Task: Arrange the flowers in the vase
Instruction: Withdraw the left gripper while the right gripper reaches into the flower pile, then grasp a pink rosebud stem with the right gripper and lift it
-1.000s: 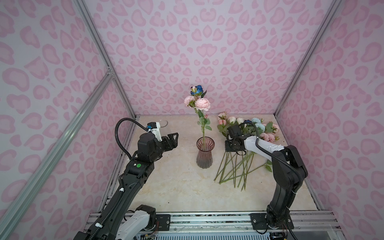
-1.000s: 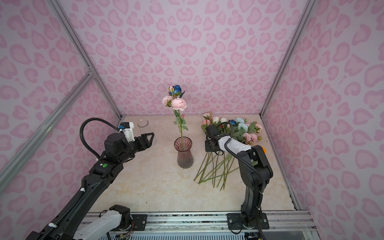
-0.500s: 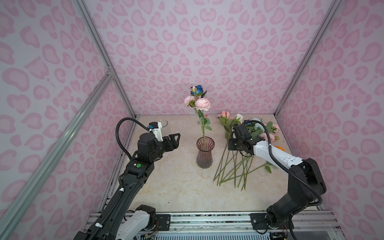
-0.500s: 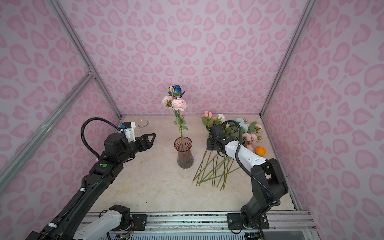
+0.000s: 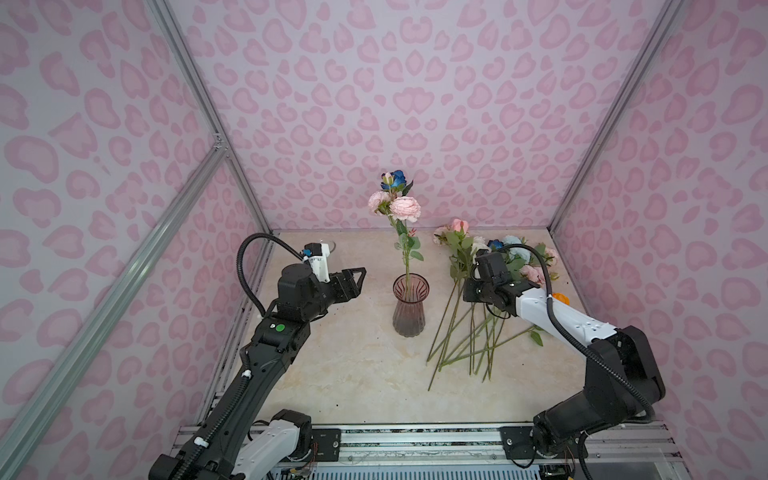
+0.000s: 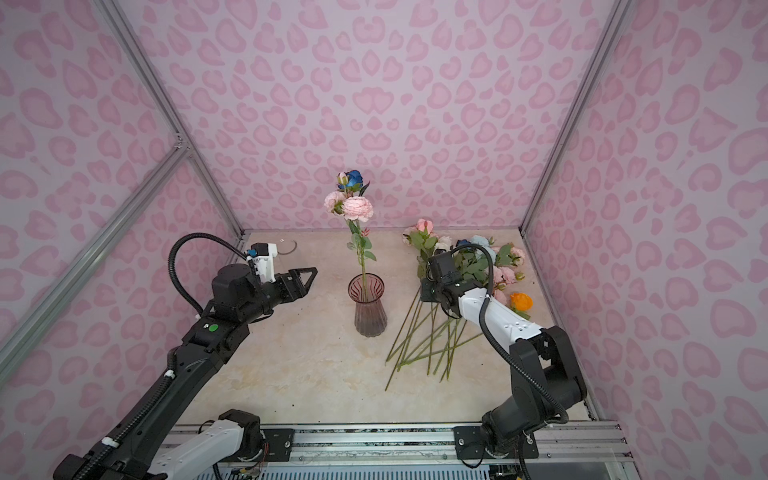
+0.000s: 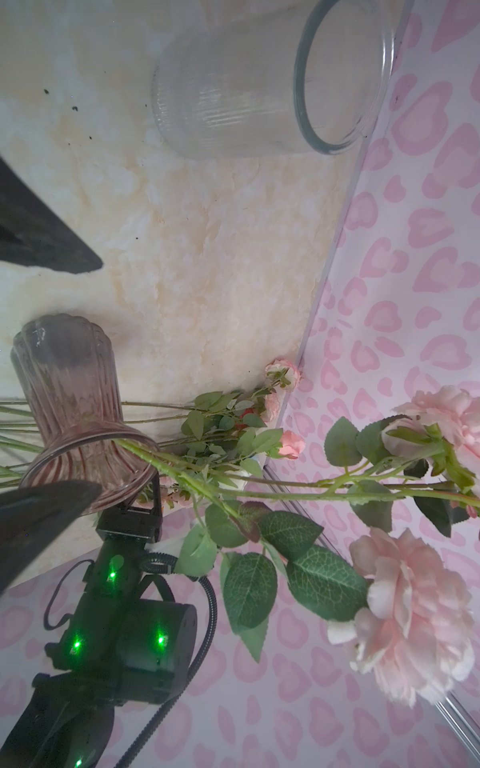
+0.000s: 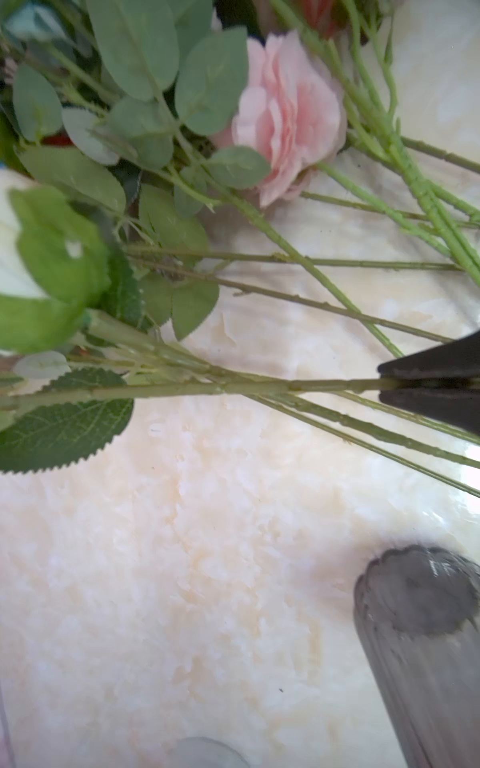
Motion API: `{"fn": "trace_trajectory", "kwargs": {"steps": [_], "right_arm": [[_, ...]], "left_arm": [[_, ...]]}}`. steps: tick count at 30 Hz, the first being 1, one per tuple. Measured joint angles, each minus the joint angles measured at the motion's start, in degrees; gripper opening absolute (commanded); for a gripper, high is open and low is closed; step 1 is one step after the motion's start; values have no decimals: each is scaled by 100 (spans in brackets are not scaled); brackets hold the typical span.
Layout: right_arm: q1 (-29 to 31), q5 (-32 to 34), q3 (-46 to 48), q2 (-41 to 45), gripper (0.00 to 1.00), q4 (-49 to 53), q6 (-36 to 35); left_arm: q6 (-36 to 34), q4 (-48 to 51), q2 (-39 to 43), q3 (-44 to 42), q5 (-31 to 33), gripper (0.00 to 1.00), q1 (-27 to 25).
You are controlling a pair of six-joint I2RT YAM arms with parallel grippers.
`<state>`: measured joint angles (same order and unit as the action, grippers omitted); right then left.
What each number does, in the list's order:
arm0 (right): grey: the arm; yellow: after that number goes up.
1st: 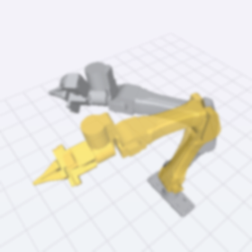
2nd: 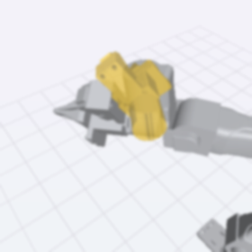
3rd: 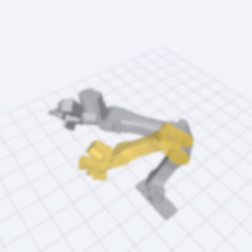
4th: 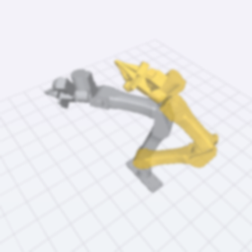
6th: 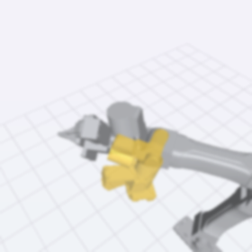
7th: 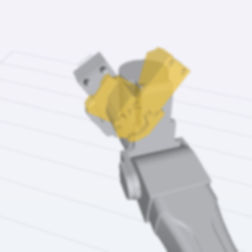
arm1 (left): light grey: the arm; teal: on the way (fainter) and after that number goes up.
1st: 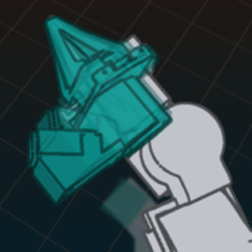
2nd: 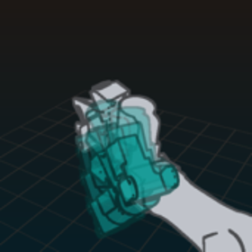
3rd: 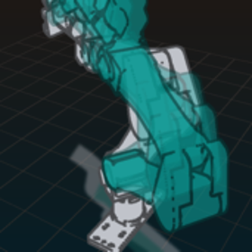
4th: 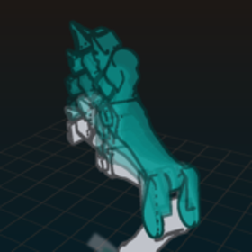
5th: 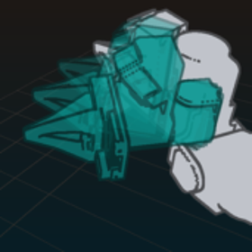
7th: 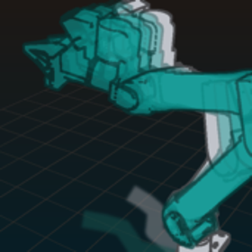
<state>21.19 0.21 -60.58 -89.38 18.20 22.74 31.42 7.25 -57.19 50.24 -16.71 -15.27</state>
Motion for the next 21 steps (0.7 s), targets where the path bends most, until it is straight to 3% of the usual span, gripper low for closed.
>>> {"fn": "trace_trajectory", "kwargs": {"steps": [5,8,10,14,21], "right_arm": [[-168,-26,55,-293,8,-155,22],[-293,-133,72,-505,26,-247,107],[-323,-94,44,-592,31,-201,105],[-273,-90,33,-503,35,-197,127],[-48,-22,42,-247,31,-232,339]], "left_arm": [[22,-17,-2,0,-87,78,0],[24,-15,-2,0,-125,78,0],[24,-22,0,0,-136,78,0],[39,-28,0,0,-168,78,0],[46,-46,-7,0,-240,78,0]]}}
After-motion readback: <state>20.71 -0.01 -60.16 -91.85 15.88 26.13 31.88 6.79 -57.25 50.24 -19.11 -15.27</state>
